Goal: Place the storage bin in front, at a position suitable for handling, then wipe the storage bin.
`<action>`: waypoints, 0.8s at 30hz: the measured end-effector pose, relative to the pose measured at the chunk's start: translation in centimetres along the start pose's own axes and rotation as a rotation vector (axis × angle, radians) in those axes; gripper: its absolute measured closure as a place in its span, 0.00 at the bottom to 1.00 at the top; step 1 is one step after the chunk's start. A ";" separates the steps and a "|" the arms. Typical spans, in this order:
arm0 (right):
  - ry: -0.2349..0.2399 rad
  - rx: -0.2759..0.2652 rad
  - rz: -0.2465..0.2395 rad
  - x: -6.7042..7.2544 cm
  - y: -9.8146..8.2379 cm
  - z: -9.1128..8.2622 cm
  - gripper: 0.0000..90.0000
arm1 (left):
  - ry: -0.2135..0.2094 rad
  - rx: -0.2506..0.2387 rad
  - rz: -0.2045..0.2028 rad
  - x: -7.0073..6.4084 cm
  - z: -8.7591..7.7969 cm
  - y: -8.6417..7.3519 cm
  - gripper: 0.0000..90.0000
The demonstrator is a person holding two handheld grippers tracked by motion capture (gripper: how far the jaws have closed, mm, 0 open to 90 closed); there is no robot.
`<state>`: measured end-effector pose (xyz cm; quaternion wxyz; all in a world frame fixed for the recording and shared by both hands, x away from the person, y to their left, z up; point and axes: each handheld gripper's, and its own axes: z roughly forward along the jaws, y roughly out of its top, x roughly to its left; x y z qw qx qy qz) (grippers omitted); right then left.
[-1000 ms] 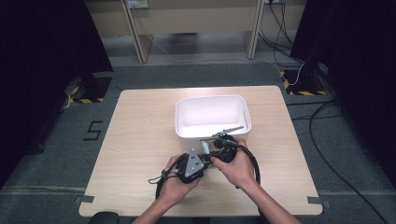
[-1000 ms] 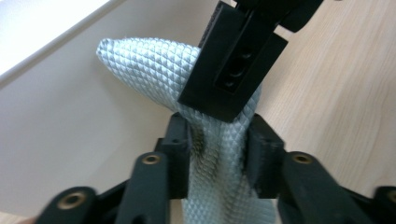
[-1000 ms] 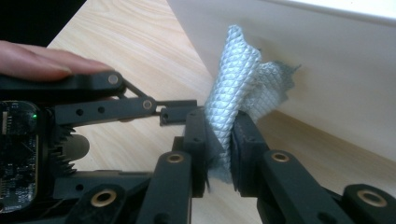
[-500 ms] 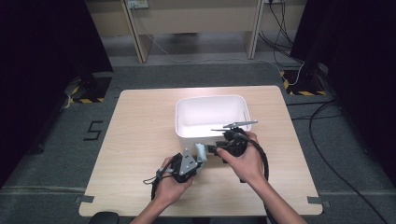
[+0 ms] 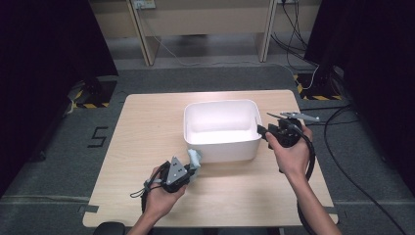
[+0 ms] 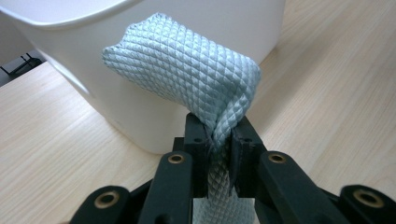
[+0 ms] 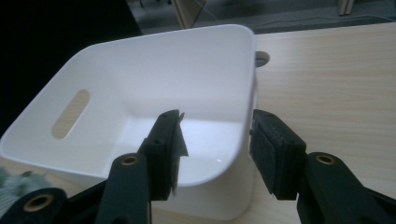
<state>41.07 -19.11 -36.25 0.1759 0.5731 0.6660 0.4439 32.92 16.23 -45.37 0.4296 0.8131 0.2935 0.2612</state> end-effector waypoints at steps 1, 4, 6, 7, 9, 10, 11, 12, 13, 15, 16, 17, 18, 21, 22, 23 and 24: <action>-0.004 -0.003 0.004 -0.3 0.0 0.1 0.58 | 0.002 -0.002 -0.006 0.1 -0.1 0.0 0.89; -0.017 0.006 0.021 -1.2 -0.2 0.5 0.58 | 0.010 -0.005 -0.012 0.3 -0.2 0.0 0.89; -0.024 0.010 0.032 -1.8 -0.2 0.8 0.57 | 0.006 -0.007 -0.010 0.3 0.0 0.1 0.89; -0.024 0.010 0.032 -1.8 -0.2 0.8 0.57 | 0.006 -0.007 -0.010 0.3 0.0 0.1 0.89; -0.024 0.008 0.038 -2.2 -0.2 0.9 0.57 | -0.004 -0.010 -0.007 0.3 0.1 0.2 0.89; -0.027 0.009 0.041 -2.3 -0.2 0.9 0.57 | -0.004 -0.010 -0.007 0.3 0.1 0.2 0.89; -0.028 0.011 0.046 -2.3 -0.2 0.8 0.57 | 0.001 -0.010 -0.007 0.2 0.1 0.2 0.89; -0.028 0.012 0.052 -2.4 -0.3 0.8 0.57 | -0.005 -0.010 -0.010 0.2 0.1 0.2 0.89; -0.030 0.010 0.044 -2.5 -0.3 0.8 0.57 | -0.005 -0.011 -0.010 0.2 0.1 0.2 0.89; -0.029 0.016 0.062 -2.5 -0.4 0.9 0.57 | -0.003 -0.013 -0.012 0.1 0.0 0.2 0.89; -0.029 0.016 0.062 -2.5 -0.4 0.9 0.57 | 0.005 -0.013 -0.007 0.2 -0.1 0.2 0.89; -0.027 0.013 0.058 -2.6 -0.3 1.0 0.56 | 0.004 -0.015 -0.011 0.2 -0.1 0.1 0.89; -0.027 0.013 0.058 -2.6 -0.3 1.0 0.56 | 0.004 -0.015 -0.011 0.2 -0.1 0.1 0.89; -0.022 0.005 0.070 -2.4 0.2 1.2 0.56 | 0.004 -0.018 -0.010 0.2 -0.1 0.1 0.89; -0.019 0.002 0.063 -2.3 0.3 1.2 0.56 | 0.004 -0.016 -0.010 0.3 -0.1 0.1 0.89; -0.017 0.002 0.066 -2.2 0.5 1.4 0.55 | 0.005 -0.014 -0.010 0.3 -0.1 0.1 0.89; -0.016 0.004 0.066 -2.1 0.6 1.6 0.55 | 0.005 -0.014 -0.012 0.3 -0.1 0.0 0.89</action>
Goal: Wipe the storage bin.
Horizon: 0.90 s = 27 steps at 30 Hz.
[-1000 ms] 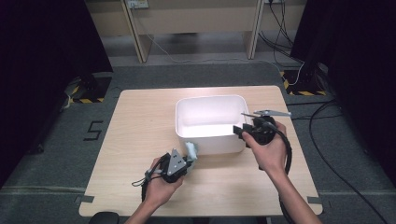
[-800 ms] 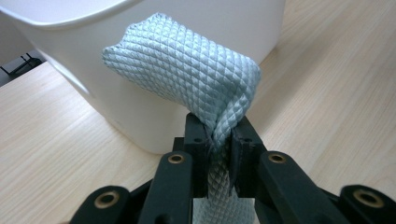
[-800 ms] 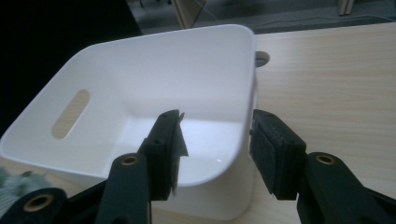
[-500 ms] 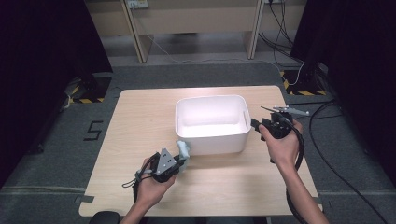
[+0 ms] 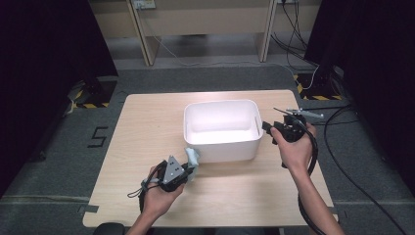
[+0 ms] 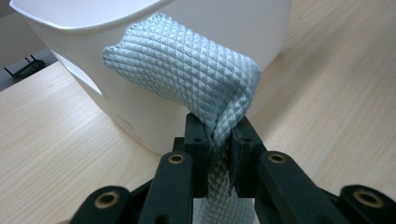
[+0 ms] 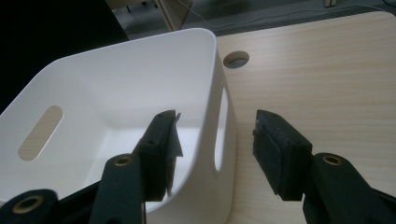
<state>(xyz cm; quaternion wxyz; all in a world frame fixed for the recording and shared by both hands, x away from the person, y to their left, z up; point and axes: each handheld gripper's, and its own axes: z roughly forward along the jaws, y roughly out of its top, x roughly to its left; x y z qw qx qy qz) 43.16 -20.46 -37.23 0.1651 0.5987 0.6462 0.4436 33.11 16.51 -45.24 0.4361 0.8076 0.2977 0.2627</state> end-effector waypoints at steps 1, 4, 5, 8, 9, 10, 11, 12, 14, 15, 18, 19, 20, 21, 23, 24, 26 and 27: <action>-0.001 0.004 -0.006 0.0 0.1 0.2 0.55 | 0.002 0.001 -0.002 0.0 0.0 0.0 0.89; -0.003 0.020 -0.013 0.2 0.1 1.1 0.55 | 0.005 0.000 -0.005 0.2 0.2 0.1 0.89; -0.012 0.034 -0.017 0.1 0.1 1.5 0.56 | 0.005 -0.002 -0.014 0.2 0.3 0.1 0.89; -0.017 0.038 -0.020 0.0 0.1 1.9 0.56 | 0.000 0.000 -0.007 0.2 0.4 0.2 0.89; -0.017 0.046 -0.019 0.0 0.1 2.0 0.57 | -0.001 0.001 -0.006 0.2 0.5 0.3 0.89; -0.018 0.053 -0.026 0.0 0.0 2.2 0.58 | -0.001 0.001 -0.003 0.2 0.5 0.3 0.89; -0.023 0.065 -0.043 0.1 0.0 2.4 0.60 | 0.000 0.001 -0.003 0.2 0.5 0.3 0.89; -0.026 0.077 -0.051 0.2 -0.1 2.6 0.62 | 0.000 0.000 -0.003 0.2 0.4 0.4 0.89; -0.027 0.085 -0.059 0.3 -0.2 2.8 0.63 | 0.000 0.000 -0.003 0.2 0.4 0.4 0.89; -0.032 0.107 -0.072 0.5 -0.2 3.1 0.68 | 0.001 -0.002 0.000 0.1 0.4 0.5 0.89; -0.040 0.131 -0.086 0.8 -0.3 3.3 0.73 | 0.001 -0.007 -0.002 0.1 0.4 0.7 0.89; -0.038 0.135 -0.084 0.9 -0.4 3.4 0.76 | -0.002 -0.011 -0.005 0.1 0.4 0.8 0.89; -0.034 0.143 -0.089 1.1 -0.4 3.5 0.80 | -0.002 -0.010 -0.005 0.1 0.5 0.8 0.89; -0.034 0.161 -0.095 1.3 -0.5 3.7 0.81 | 0.000 -0.008 -0.008 0.2 0.6 0.9 0.89; -0.071 0.167 -0.125 1.7 -0.7 3.8 0.83 | 0.002 -0.006 -0.020 0.4 0.9 0.9 0.89; -0.087 0.173 -0.141 1.9 -0.9 3.8 0.83 | 0.002 -0.005 -0.024 0.5 1.0 1.0 0.89; -0.101 0.178 -0.149 2.2 -1.0 3.7 0.84 | 0.004 -0.012 -0.037 0.6 1.1 1.0 0.89; -0.104 0.184 -0.145 2.4 -1.1 3.6 0.84 | 0.005 -0.010 -0.040 0.7 1.2 1.0 0.89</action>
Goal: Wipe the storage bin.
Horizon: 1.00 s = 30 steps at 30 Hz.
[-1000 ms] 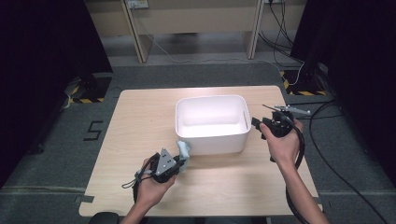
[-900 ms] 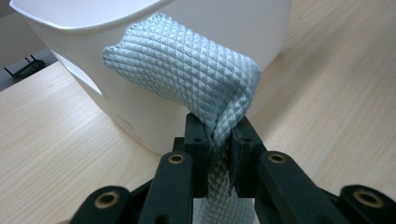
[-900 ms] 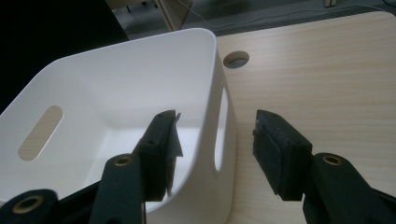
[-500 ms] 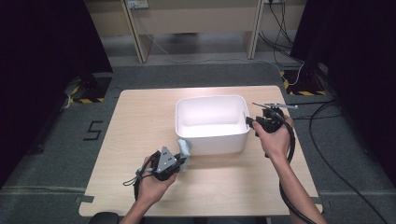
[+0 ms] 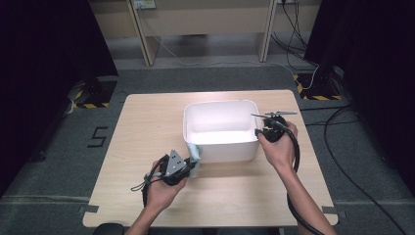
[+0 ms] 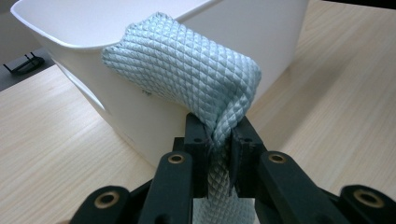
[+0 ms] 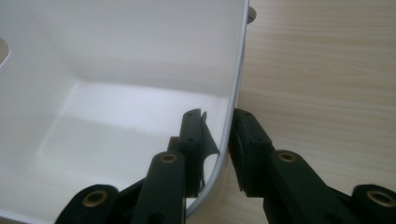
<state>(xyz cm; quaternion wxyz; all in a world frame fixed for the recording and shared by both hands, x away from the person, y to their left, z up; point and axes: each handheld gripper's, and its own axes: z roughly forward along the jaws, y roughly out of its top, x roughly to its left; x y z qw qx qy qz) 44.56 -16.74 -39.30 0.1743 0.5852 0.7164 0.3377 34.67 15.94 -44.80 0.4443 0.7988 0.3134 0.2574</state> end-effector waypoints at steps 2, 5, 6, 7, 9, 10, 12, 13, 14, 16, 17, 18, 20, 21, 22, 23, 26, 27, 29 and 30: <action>-0.011 0.007 -0.006 0.4 -0.3 -0.2 0.83 | 0.006 0.001 -0.010 0.2 0.0 -0.1 0.89; -0.021 0.036 -0.015 1.2 -0.7 -0.7 0.80 | 0.017 0.004 -0.022 0.4 -0.3 -0.3 0.89; -0.020 0.051 -0.018 1.5 -0.7 -0.9 0.79 | 0.020 0.007 -0.026 0.5 -0.5 -0.3 0.89; -0.016 0.065 -0.018 1.7 -0.8 -1.2 0.78 | 0.021 0.007 -0.030 0.6 -0.6 -0.4 0.89; -0.004 0.084 -0.010 2.1 -0.8 -1.4 0.76 | 0.024 0.006 -0.040 0.8 -0.8 -0.5 0.89; 0.010 0.091 -0.007 2.2 -0.8 -1.6 0.74 | 0.031 0.007 -0.046 1.0 -0.9 -0.7 0.88; 0.021 0.086 0.002 2.1 -0.8 -1.5 0.73 | 0.033 0.008 -0.049 1.1 -0.9 -0.8 0.89; 0.029 0.080 0.002 2.0 -0.9 -1.3 0.71 | 0.035 0.010 -0.051 1.2 -1.0 -0.8 0.89; 0.039 0.066 0.003 1.8 -1.0 -1.0 0.70 | 0.037 0.013 -0.048 1.2 -1.0 -0.8 0.88; 0.032 0.065 -0.010 1.8 -1.1 -0.8 0.70 | 0.038 0.018 -0.048 1.3 -1.0 -0.8 0.88; 0.023 0.062 -0.013 2.0 -1.3 -0.7 0.71 | 0.037 0.021 -0.048 1.3 -1.0 -0.7 0.88; 0.018 0.048 -0.021 2.0 -1.4 -0.6 0.71 | 0.041 0.024 -0.048 1.4 -1.0 -0.7 0.88; 0.014 0.039 -0.033 2.0 -1.5 -0.7 0.72 | 0.041 0.030 -0.055 1.5 -0.8 -0.6 0.88; 0.012 0.030 -0.039 1.9 -1.4 -0.8 0.74 | 0.043 0.032 -0.061 1.7 -0.6 -0.5 0.88; 0.012 0.030 -0.039 1.9 -1.4 -0.8 0.74 | 0.043 0.032 -0.061 1.7 -0.6 -0.5 0.88; 0.013 0.028 -0.044 1.9 -1.4 -0.8 0.74 | 0.042 0.034 -0.066 1.8 -0.6 -0.5 0.88; 0.018 0.026 -0.051 1.9 -1.5 -0.8 0.75 | 0.039 0.042 -0.079 1.9 -0.5 -0.3 0.89; 0.026 0.018 -0.051 1.8 -1.5 -0.7 0.75 | 0.039 0.043 -0.077 1.9 -0.5 -0.2 0.89; 0.029 0.018 -0.048 1.7 -1.5 -0.7 0.75 | 0.035 0.047 -0.073 1.8 -0.7 -0.1 0.89; 0.028 0.016 -0.052 1.7 -1.5 -0.7 0.76 | 0.033 0.050 -0.072 1.7 -0.7 -0.1 0.89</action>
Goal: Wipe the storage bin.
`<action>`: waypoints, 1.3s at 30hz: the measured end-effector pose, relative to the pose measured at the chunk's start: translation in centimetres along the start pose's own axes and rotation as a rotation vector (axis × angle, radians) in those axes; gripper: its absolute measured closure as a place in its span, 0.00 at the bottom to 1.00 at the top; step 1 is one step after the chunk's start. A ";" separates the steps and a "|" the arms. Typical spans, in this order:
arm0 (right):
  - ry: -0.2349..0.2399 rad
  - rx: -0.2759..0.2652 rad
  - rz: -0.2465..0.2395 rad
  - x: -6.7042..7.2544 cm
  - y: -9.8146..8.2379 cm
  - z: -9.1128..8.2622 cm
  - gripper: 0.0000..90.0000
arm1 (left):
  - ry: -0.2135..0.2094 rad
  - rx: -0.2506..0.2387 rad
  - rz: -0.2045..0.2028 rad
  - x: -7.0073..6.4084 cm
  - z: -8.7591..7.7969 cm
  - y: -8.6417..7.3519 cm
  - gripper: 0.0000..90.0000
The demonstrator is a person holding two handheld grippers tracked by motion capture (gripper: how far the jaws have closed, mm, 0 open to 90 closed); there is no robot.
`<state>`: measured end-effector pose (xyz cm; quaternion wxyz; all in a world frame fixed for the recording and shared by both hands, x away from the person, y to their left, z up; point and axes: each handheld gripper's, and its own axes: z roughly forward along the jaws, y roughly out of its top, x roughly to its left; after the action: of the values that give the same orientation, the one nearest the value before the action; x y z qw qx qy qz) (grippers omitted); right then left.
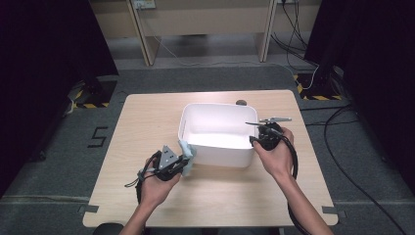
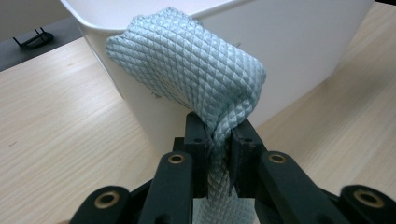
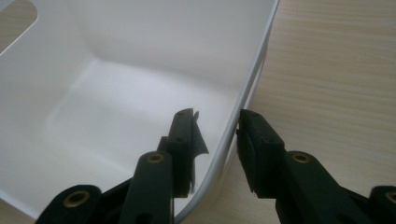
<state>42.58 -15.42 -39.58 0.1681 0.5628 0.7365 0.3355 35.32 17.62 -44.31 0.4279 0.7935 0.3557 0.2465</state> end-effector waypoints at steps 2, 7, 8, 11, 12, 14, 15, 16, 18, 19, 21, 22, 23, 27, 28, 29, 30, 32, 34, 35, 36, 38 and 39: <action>-0.004 0.000 -0.007 0.0 0.0 0.0 0.76 | 0.000 0.001 0.003 0.0 0.0 0.0 0.89; -0.009 -0.002 -0.027 0.1 -0.1 -0.1 0.76 | 0.007 0.014 -0.002 0.3 0.4 -0.1 0.88; -0.008 0.001 -0.032 0.1 -0.1 -0.1 0.76 | 0.007 0.018 -0.010 0.3 0.5 -0.2 0.89; -0.007 0.001 -0.031 0.2 0.0 -0.1 0.76 | 0.004 0.028 -0.011 0.4 0.6 -0.2 0.89; -0.006 0.001 -0.032 0.1 0.0 -0.1 0.76 | 0.005 0.030 -0.010 0.5 0.7 -0.2 0.89; -0.003 0.001 -0.032 0.1 -0.1 -0.1 0.76 | 0.004 0.032 -0.013 0.5 0.8 -0.2 0.89; -0.001 -0.001 -0.033 0.1 -0.1 -0.1 0.76 | 0.004 0.032 -0.014 0.5 0.8 -0.2 0.89; 0.000 -0.002 -0.035 0.1 -0.1 -0.1 0.76 | 0.005 0.033 -0.009 0.5 0.8 -0.3 0.89; -0.003 0.003 -0.039 0.2 0.0 -0.2 0.76 | 0.006 0.037 -0.010 0.5 0.9 -0.3 0.89; -0.003 0.003 -0.039 0.2 0.0 -0.2 0.76 | 0.006 0.037 -0.010 0.5 0.9 -0.3 0.89; -0.004 0.003 -0.039 0.2 -0.1 -0.1 0.76 | 0.006 0.046 -0.008 0.6 1.1 -0.5 0.89; -0.003 0.002 -0.040 0.2 -0.1 -0.1 0.76 | 0.007 0.051 -0.011 0.6 1.2 -0.6 0.89; -0.002 0.001 -0.040 0.2 -0.1 -0.2 0.76 | 0.006 0.056 -0.010 0.6 1.3 -0.7 0.89; -0.003 0.002 -0.041 0.2 -0.1 -0.2 0.76 | 0.008 0.069 -0.013 0.6 1.7 -1.0 0.89; -0.003 0.003 -0.040 0.2 0.0 -0.2 0.76 | 0.008 0.071 -0.015 0.6 1.8 -1.0 0.89; -0.003 0.003 -0.039 0.2 0.0 -0.1 0.76 | 0.009 0.073 -0.013 0.6 1.8 -1.0 0.89; -0.002 0.003 -0.039 0.2 0.0 -0.1 0.76 | 0.008 0.075 -0.014 0.6 1.9 -1.1 0.89; -0.002 0.003 -0.038 0.1 0.0 -0.1 0.76 | 0.008 0.080 -0.011 0.6 1.9 -1.2 0.89; -0.001 0.003 -0.040 0.2 0.0 -0.2 0.76 | 0.009 0.086 -0.010 0.6 2.1 -1.3 0.89; -0.001 0.002 -0.039 0.2 -0.1 -0.1 0.76 | 0.009 0.088 -0.012 0.6 2.1 -1.4 0.89; -0.001 0.002 -0.040 0.2 -0.1 -0.2 0.76 | 0.009 0.091 -0.011 0.6 2.2 -1.4 0.89; 0.000 0.001 -0.041 0.1 -0.1 -0.2 0.76 | 0.010 0.094 -0.012 0.6 2.3 -1.5 0.89; -0.001 0.001 -0.041 0.1 -0.1 -0.2 0.76 | 0.009 0.100 -0.008 0.6 2.4 -1.6 0.89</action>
<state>42.40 -15.37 -39.50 0.1751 0.5480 0.7478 0.3313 36.83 17.51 -46.81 0.3874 0.8112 0.3727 0.2301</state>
